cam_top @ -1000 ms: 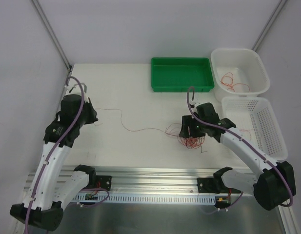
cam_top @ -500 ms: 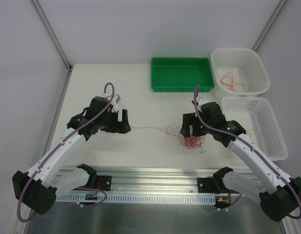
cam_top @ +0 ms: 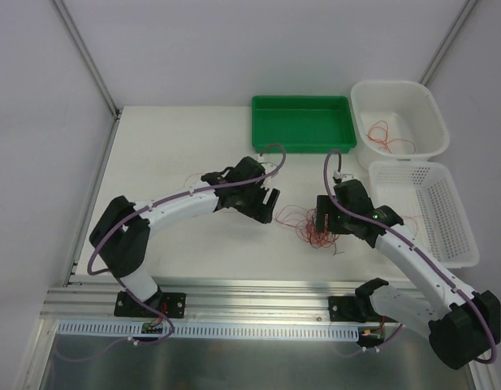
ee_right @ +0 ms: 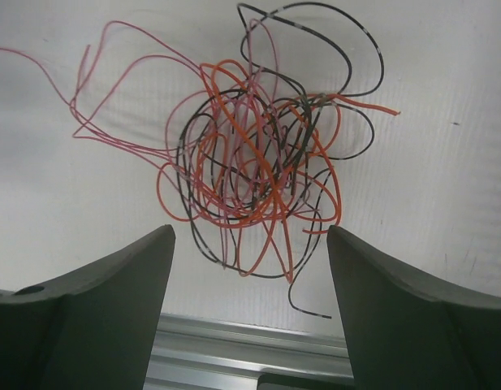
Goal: Untangle the cables
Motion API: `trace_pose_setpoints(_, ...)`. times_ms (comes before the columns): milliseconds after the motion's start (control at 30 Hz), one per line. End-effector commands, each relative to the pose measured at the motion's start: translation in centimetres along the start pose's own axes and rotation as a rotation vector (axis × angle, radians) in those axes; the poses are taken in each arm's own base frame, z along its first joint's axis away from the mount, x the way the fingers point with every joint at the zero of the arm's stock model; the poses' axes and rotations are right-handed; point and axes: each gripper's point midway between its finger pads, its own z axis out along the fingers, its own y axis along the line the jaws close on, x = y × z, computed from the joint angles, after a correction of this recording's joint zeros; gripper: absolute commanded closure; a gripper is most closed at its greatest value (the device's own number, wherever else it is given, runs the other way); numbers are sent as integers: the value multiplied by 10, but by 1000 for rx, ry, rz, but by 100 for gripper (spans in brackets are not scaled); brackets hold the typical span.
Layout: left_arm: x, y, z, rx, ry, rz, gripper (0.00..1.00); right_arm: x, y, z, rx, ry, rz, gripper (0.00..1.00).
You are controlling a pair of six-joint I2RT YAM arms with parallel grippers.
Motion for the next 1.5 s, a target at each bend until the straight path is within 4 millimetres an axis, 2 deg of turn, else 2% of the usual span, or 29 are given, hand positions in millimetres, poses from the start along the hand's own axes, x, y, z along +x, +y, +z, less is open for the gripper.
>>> trace_pose_setpoints(0,-26,-12,20,26,-58,164,28,1,-2,14,3,-2,70,21)
trace_pose_setpoints(200,-20,-12,49,96,-45,429,28,14,1,27,-23,46,85,21)
trace_pose_setpoints(367,-17,-12,66,145,-41,589,28,12,4,27,-44,37,81,22)
trace_pose_setpoints(467,-22,-16,77,178,-44,665,29,13,2,24,-43,39,76,22)
trace_pose_setpoints(633,-17,-19,88,223,-22,698,45,13,0,22,-40,33,75,22)
trace_pose_setpoints(900,1,-23,105,283,31,678,58,14,4,29,-60,45,86,22)
trace_pose_setpoints(1000,5,-21,107,277,44,672,75,14,7,31,-75,45,92,23)
trace_pose_setpoints(1033,6,-21,107,274,46,672,86,14,8,33,-75,48,93,23)
trace_pose_setpoints(1133,7,-19,102,263,43,671,98,16,13,37,-100,71,100,23)
trace_pose_setpoints(1300,10,-18,94,249,41,657,100,18,15,44,-104,80,109,23)
trace_pose_setpoints(1400,11,-2,93,163,46,628,100,20,14,45,-97,82,110,23)
trace_pose_setpoints(1467,13,20,93,48,59,586,100,21,11,46,-82,81,109,23)
